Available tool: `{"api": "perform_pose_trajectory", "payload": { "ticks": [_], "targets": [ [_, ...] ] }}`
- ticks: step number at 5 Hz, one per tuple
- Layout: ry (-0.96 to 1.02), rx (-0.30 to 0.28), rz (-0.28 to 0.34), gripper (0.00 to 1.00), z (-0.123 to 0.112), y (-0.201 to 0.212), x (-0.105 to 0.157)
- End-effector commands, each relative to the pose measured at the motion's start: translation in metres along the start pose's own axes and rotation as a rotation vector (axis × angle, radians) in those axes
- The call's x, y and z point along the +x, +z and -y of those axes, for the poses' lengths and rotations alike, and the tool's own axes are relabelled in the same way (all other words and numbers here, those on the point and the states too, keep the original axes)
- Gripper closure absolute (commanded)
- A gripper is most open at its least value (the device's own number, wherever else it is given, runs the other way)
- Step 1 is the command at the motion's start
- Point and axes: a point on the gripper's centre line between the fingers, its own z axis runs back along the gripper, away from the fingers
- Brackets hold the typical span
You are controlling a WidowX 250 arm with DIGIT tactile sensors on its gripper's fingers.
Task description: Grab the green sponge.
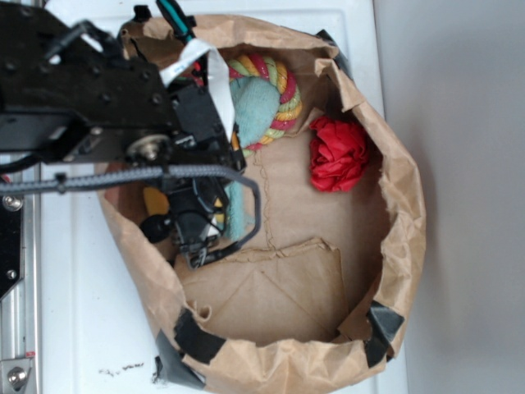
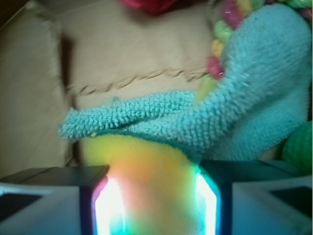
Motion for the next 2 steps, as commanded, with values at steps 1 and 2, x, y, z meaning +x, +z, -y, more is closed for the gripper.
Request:
{"api": "perform_pose_trajectory", "payload": {
  "ticks": [1,2],
  "targets": [
    [-0.292,0.006,0.229,1.00,0.003,0.079,0.043],
    [-0.302,0.068,0.275,1.00,0.002,0.095,0.062]
  ]
}}
